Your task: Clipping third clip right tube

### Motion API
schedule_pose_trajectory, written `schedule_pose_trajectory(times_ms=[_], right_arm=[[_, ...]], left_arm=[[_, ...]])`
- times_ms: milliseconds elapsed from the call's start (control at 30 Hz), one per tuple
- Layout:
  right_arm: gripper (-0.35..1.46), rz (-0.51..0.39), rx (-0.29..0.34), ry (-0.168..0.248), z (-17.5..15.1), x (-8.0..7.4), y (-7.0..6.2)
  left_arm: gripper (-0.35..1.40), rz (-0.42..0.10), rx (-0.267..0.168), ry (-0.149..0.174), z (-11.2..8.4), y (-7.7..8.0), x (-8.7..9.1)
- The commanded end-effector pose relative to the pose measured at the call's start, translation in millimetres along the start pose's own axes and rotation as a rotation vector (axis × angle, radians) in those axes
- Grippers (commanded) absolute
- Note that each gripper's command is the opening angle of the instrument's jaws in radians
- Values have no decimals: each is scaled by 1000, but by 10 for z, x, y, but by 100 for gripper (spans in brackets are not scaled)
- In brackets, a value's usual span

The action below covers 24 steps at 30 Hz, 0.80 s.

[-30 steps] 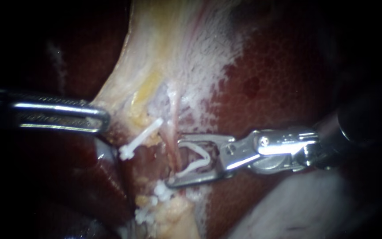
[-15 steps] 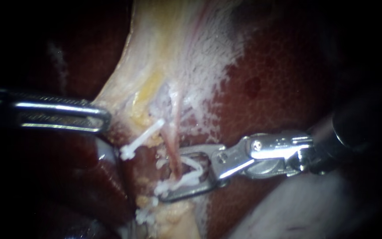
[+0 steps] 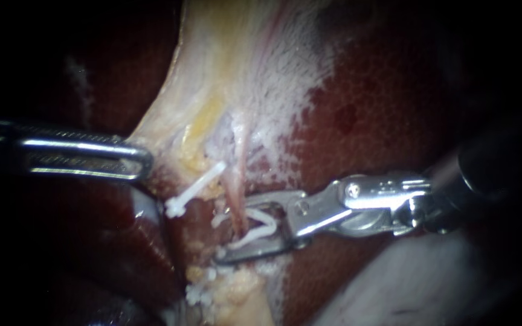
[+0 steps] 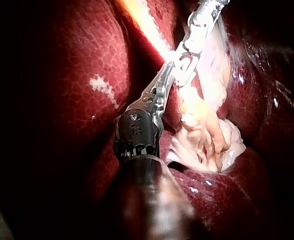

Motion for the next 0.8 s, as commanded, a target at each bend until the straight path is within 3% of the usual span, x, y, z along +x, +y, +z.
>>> schedule_pose_trajectory(times_ms=[33, 133, 800], right_arm=[[-24, -2, -3, 2, -2, -1, 0], [-35, 33, -3, 2, -4, -4, 0], [-35, 63, -4, 1, -2, -11, -3]], left_arm=[[-35, 0, 0, 0, 0, 0, 0], [-35, 0, 0, 0, 0, 0, 0], [-35, 0, 0, 0, 1, 2, 0]])
